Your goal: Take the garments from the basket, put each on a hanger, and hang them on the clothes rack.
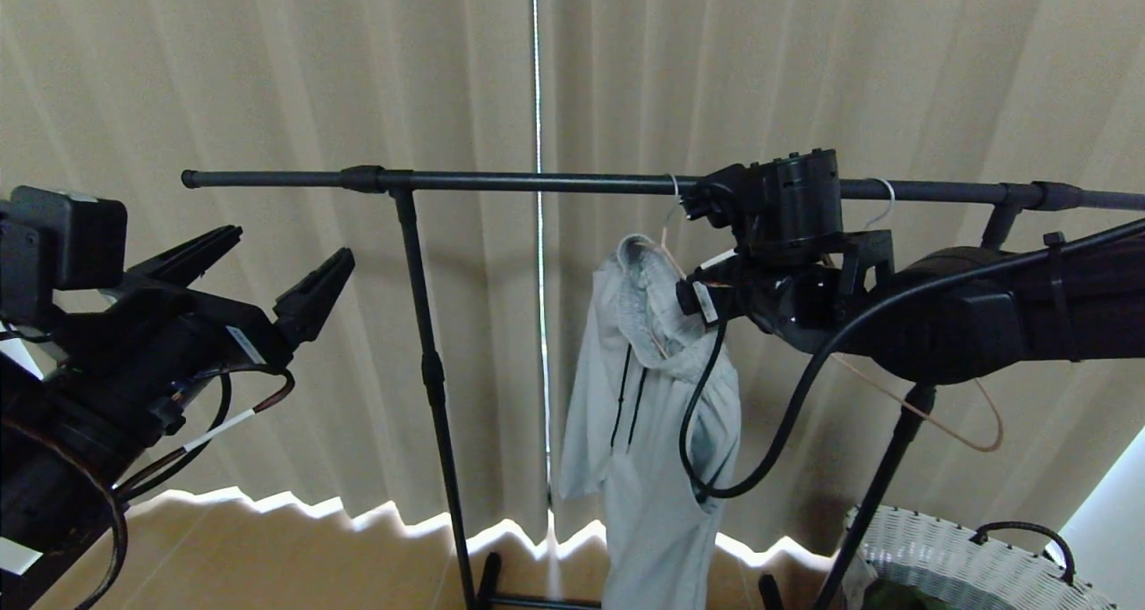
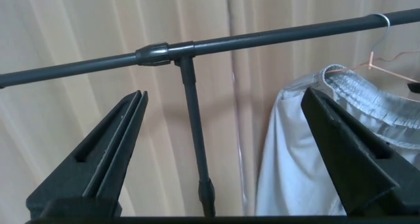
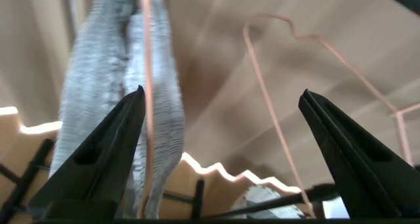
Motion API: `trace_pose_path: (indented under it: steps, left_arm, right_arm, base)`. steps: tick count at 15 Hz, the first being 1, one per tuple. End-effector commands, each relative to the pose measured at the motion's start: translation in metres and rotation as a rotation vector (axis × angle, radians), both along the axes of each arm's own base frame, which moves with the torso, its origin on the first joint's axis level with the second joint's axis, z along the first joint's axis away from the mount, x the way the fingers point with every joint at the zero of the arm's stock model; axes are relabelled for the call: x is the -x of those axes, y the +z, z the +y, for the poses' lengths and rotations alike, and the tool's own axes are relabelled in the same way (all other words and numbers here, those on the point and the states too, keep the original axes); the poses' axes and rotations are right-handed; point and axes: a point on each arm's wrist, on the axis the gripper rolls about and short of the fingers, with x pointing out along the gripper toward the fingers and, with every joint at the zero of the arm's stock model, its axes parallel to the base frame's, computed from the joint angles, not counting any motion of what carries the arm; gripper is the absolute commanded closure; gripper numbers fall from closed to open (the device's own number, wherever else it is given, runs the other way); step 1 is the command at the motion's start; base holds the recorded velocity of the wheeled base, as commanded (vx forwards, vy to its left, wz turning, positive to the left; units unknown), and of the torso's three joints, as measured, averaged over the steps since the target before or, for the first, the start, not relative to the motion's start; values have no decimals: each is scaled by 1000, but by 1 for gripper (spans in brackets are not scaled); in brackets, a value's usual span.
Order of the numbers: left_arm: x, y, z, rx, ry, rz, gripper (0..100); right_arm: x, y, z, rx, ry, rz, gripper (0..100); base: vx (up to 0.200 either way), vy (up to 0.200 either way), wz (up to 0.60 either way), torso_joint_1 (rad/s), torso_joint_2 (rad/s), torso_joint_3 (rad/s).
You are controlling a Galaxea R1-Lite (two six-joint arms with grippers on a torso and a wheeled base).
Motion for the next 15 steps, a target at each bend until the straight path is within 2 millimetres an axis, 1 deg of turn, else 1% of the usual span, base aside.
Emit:
trace_pose_path:
  steps: [1,3,4,5,6,8,10,11,12,13,14,15]
  left_arm:
    - [-1,0,3,-1,14,2,0]
    - [-2,-1,7,-4,24,3,0]
    - [-2,-2,12,-9,29,6,0]
    - [-2,-2,13,-11,32,7,0]
    - [-3,-2,14,-11,35,7,0]
    - [-1,-6,15,-17,36,28,0]
    - [2,-8,15,-22,35,55,0]
    - [7,-8,16,-27,36,76,0]
    - [8,-8,16,-28,35,87,0]
    - [16,-8,17,-37,32,126,0]
    - [20,-8,17,-42,26,142,0]
    - [29,-9,15,-50,9,175,0]
  right_arm:
    - [14,4,0,-17,23,-22,0]
    - [28,15,-3,-36,39,-52,0]
    - [42,27,-12,-55,43,-74,0]
    - [49,32,-17,-61,43,-82,0]
    - [66,42,-29,-77,44,-102,0]
    - [91,50,-47,-97,58,-119,0]
    - [112,52,-62,-104,79,-124,0]
    - [128,53,-73,-106,83,-131,0]
    - [133,53,-77,-103,84,-130,0]
    - [147,54,-88,-110,78,-142,0]
    - [152,52,-93,-108,72,-141,0]
    - [163,47,-105,-93,57,-140,0]
  base:
    - [0,0,0,0,0,0]
    - [0,0,0,0,0,0]
    - [0,0,0,0,0,0]
    - [0,0,0,0,0,0]
    - [0,0,0,0,0,0]
    - [0,0,0,0,0,0]
    - [0,0,0,0,0,0]
    - [0,0,0,0,0,0]
    - [0,0,0,0,0,0]
    - [0,0,0,0,0,0]
    - [0,0,0,0,0,0]
    - [0,0,0,0,0,0]
